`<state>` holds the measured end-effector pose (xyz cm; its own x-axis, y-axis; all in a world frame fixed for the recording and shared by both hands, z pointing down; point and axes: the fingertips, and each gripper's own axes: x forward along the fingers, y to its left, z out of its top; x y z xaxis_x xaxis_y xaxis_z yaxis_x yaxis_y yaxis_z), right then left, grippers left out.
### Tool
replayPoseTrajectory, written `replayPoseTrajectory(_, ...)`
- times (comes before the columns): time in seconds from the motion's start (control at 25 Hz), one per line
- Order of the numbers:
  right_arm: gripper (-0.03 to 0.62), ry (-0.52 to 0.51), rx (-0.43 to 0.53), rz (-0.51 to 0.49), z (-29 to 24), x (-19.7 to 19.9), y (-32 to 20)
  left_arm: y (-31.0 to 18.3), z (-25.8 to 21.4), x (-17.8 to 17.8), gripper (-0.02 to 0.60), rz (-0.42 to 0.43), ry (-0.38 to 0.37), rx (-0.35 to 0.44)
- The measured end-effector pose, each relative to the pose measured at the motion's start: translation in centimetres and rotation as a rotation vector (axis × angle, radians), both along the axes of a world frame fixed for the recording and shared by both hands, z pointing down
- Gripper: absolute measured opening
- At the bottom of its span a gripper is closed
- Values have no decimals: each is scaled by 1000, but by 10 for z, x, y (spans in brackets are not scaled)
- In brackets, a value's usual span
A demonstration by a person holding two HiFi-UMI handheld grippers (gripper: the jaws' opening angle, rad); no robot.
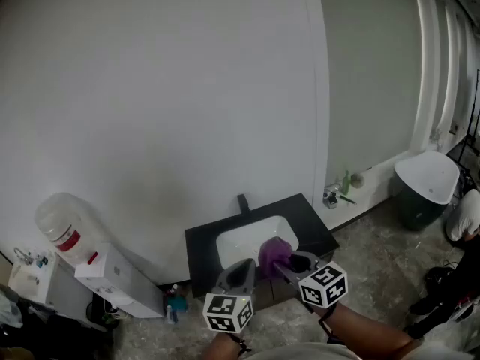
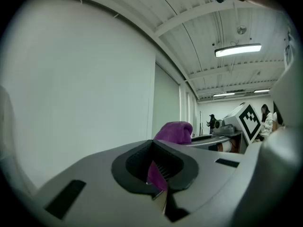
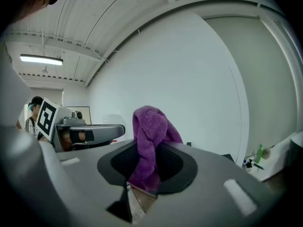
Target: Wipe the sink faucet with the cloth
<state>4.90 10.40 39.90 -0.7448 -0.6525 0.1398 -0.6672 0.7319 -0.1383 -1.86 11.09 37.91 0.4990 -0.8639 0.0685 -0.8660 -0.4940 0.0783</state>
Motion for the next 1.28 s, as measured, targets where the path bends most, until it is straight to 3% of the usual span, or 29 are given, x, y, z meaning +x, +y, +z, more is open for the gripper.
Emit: replayPoseTrajectory(1.28,101,-7,-15,-10,4,-9,7,3,11,-8,6,14,19,-36)
